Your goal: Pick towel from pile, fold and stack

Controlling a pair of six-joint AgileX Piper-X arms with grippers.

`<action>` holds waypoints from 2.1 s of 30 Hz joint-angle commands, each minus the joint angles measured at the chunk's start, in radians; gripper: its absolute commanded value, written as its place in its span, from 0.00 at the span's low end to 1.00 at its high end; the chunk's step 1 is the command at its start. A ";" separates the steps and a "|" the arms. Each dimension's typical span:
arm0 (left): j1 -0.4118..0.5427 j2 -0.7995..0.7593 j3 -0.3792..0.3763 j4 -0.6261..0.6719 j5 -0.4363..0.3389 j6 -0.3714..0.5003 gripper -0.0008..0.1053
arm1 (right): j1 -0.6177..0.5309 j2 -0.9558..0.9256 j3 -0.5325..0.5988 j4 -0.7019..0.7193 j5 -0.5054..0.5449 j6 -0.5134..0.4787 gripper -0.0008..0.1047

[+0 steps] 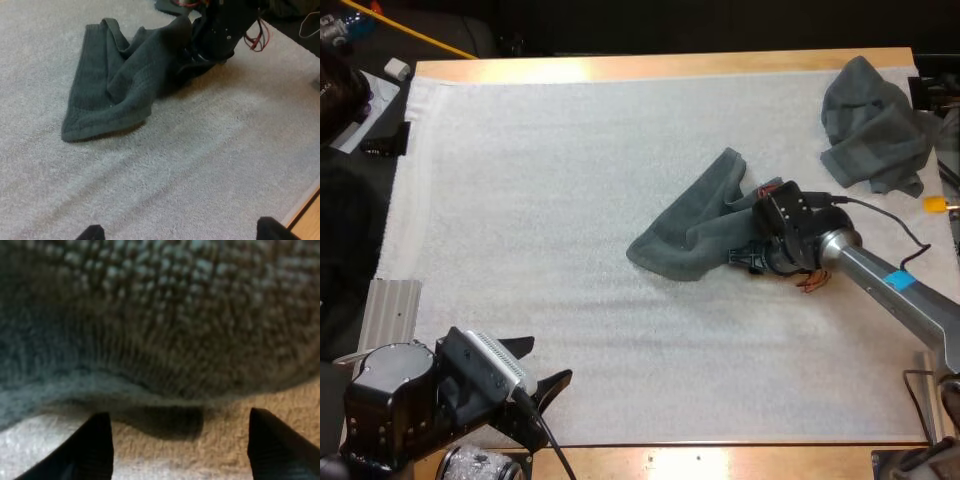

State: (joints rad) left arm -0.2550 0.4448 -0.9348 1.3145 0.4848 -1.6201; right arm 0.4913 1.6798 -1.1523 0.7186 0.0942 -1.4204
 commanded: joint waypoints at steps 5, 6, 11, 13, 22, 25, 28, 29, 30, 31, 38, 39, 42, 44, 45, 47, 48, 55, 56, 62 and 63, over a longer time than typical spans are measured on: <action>-0.003 0.001 -0.005 -0.004 0.006 -0.009 0.57 | -0.014 0.019 -0.002 -0.019 -0.013 0.013 0.53; -0.003 0.001 -0.004 -0.004 0.007 -0.009 0.57 | -0.015 0.024 -0.002 -0.023 -0.017 0.016 0.52; -0.003 0.006 -0.005 -0.003 0.008 -0.007 0.57 | -0.017 0.039 -0.001 -0.039 -0.028 0.025 0.40; -0.003 0.006 -0.005 -0.005 0.009 -0.007 0.57 | -0.017 0.039 -0.002 -0.043 -0.027 0.025 0.31; -0.004 0.007 -0.005 -0.005 0.010 -0.006 0.57 | -0.013 0.022 -0.006 -0.044 0.006 0.006 0.01; -0.005 0.004 -0.006 -0.004 0.010 -0.004 0.57 | -0.009 -0.012 -0.009 -0.038 0.020 -0.013 0.01; -0.003 0.002 -0.005 -0.004 0.008 -0.005 0.57 | -0.008 -0.024 -0.011 0.021 0.009 -0.037 0.01; -0.003 0.002 -0.004 -0.005 0.008 -0.006 0.57 | -0.007 -0.038 -0.015 0.046 0.007 -0.050 0.01; -0.004 0.003 -0.005 -0.006 0.009 -0.005 0.57 | -0.005 -0.051 -0.016 0.064 0.009 -0.065 0.01; -0.004 0.003 -0.004 -0.007 0.010 -0.005 0.57 | -0.002 -0.063 -0.018 0.081 0.009 -0.080 0.01; -0.005 0.002 -0.005 -0.021 0.009 -0.003 0.57 | 0.007 -0.150 -0.046 0.101 0.004 -0.118 0.01; -0.004 0.003 -0.005 -0.024 0.009 -0.003 0.57 | 0.008 -0.158 -0.050 0.099 0.002 -0.113 0.01; -0.004 0.003 -0.005 -0.032 0.009 -0.004 0.57 | 0.005 -0.168 -0.059 0.093 -0.016 -0.089 0.09; -0.005 0.006 -0.005 -0.038 0.009 -0.003 0.57 | 0.005 -0.171 -0.062 0.096 -0.031 -0.075 0.23; -0.004 0.006 -0.006 -0.039 0.010 -0.004 0.57 | 0.004 -0.169 -0.064 0.097 -0.044 -0.063 0.35; -0.004 0.004 -0.006 -0.039 0.009 -0.004 0.57 | 0.005 -0.157 -0.063 0.096 -0.064 -0.048 0.51; -0.004 0.006 -0.006 -0.040 0.007 -0.004 0.57 | 0.007 -0.155 -0.061 0.097 -0.074 -0.045 0.54; -0.006 0.003 -0.004 -0.023 0.008 -0.004 0.57 | 0.001 -0.149 -0.027 0.106 -0.070 -0.044 0.55; -0.006 0.004 -0.004 -0.023 0.008 -0.005 0.57 | 0.000 -0.145 -0.016 0.099 -0.071 -0.040 0.52; -0.006 0.003 -0.004 -0.022 0.007 -0.006 0.57 | -0.006 -0.100 0.034 0.042 -0.084 -0.019 0.50; -0.005 0.002 -0.004 -0.021 0.007 -0.006 0.57 | -0.008 -0.089 0.035 0.033 -0.086 -0.014 0.50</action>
State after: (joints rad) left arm -0.2550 0.4448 -0.9348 1.2936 0.4848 -1.6221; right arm 0.4914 1.5659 -1.1279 0.7752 0.0199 -1.4451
